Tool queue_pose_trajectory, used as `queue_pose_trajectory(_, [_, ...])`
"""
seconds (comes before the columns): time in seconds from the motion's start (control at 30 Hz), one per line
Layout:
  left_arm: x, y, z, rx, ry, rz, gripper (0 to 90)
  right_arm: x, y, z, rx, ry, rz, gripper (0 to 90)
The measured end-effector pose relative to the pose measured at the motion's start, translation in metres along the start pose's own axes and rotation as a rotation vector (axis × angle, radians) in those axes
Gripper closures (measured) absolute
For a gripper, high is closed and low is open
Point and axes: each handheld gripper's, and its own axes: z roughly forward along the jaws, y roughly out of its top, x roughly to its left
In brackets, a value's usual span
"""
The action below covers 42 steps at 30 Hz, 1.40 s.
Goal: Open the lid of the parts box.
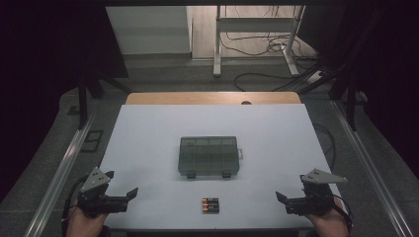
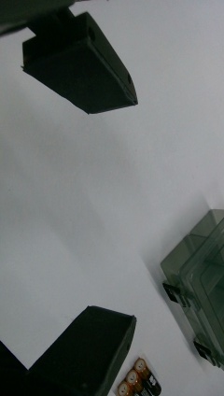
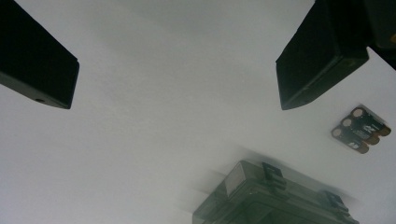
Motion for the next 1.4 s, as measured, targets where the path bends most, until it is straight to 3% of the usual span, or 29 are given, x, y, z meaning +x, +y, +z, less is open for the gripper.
queue_pose_trajectory(0.13, [0.004,0.001,0.003,-0.009,-0.025,-0.035,0.9,0.000,0.001,0.002,-0.030,0.008,0.008,0.0])
queue_pose_trajectory(0.37, [0.005,0.006,0.007,-0.012,-0.036,-0.036,0.7,0.001,0.006,0.006,-0.048,0.031,0.011,0.0])
queue_pose_trajectory(0.9, [-0.001,0.018,0.023,-0.023,-0.055,0.033,0.5,0.004,0.022,0.024,-0.050,0.066,-0.017,0.0])
queue_pose_trajectory(1.27, [-0.005,0.029,0.036,-0.029,-0.093,0.031,0.0,0.007,0.033,0.040,-0.051,0.082,-0.054,0.0])
queue_pose_trajectory(1.4, [-0.005,0.035,0.041,-0.038,-0.099,0.009,0.0,0.007,0.036,0.047,-0.035,0.108,-0.052,0.0])
